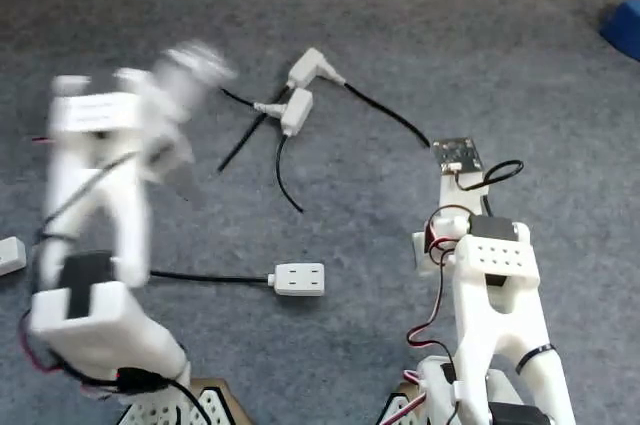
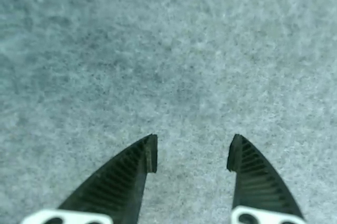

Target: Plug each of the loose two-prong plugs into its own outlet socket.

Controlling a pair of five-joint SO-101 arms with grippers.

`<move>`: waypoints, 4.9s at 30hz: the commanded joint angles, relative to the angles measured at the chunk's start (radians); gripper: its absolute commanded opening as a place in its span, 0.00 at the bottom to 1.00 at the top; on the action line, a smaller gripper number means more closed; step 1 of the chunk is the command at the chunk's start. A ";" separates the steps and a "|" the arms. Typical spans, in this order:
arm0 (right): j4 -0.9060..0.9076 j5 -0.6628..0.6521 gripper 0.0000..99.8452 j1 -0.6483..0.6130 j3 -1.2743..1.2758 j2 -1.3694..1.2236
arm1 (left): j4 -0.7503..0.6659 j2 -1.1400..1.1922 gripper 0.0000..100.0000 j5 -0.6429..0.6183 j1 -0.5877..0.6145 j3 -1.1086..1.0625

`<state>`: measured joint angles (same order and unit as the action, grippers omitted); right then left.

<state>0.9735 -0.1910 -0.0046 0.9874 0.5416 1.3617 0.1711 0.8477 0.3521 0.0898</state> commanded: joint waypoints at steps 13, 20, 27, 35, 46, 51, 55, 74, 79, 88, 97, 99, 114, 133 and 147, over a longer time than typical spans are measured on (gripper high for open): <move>-0.015 -0.008 0.22 -0.010 0.001 0.019 | -0.051 0.584 0.47 -0.094 0.656 0.636; -0.015 -0.008 0.22 -0.010 0.001 0.019 | -0.051 0.862 0.47 -0.091 0.688 0.978; -0.015 -0.008 0.22 -0.010 0.001 0.019 | -0.049 1.015 0.47 -0.092 0.636 1.153; -0.015 -0.008 0.22 -0.010 0.001 0.019 | -0.040 1.052 0.31 -0.092 0.561 1.155; -0.015 -0.008 0.22 -0.010 0.001 0.019 | 0.006 1.056 0.23 -0.098 0.518 1.150; -0.015 -0.008 0.22 -0.010 0.001 0.019 | -0.005 1.046 0.25 -0.253 0.595 1.178; -0.015 -0.008 0.22 -0.010 0.001 0.019 | 0.060 1.052 0.30 -0.351 0.602 1.250; -0.012 -0.008 0.22 -0.010 0.002 0.019 | -0.041 1.194 0.14 -0.405 0.587 1.241; -0.012 -0.008 0.22 -0.010 0.002 0.019 | -0.034 1.199 0.05 -0.298 0.567 1.236; -0.012 -0.008 0.22 -0.013 0.002 0.019 | -0.009 1.193 0.05 -0.301 0.558 1.242; -0.013 -0.008 0.22 -0.048 0.027 0.019 | 0.433 1.165 0.05 -0.336 0.232 1.578; -0.013 -0.008 0.22 -0.047 0.027 0.019 | 0.434 1.078 0.05 -0.368 0.136 1.531; -0.067 0.028 0.22 0.183 0.008 0.018 | 0.427 0.538 0.05 -0.334 -0.812 0.920; -0.102 -0.002 0.22 0.400 0.010 0.018 | 0.428 0.532 0.12 -0.206 -1.181 0.740; -0.004 -0.120 0.22 0.265 0.001 0.021 | 0.404 0.409 0.23 -0.529 -0.526 0.997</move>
<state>0.9122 -0.2693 0.3452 1.0211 0.5416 1.7745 0.6713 0.4641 -0.3905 0.9782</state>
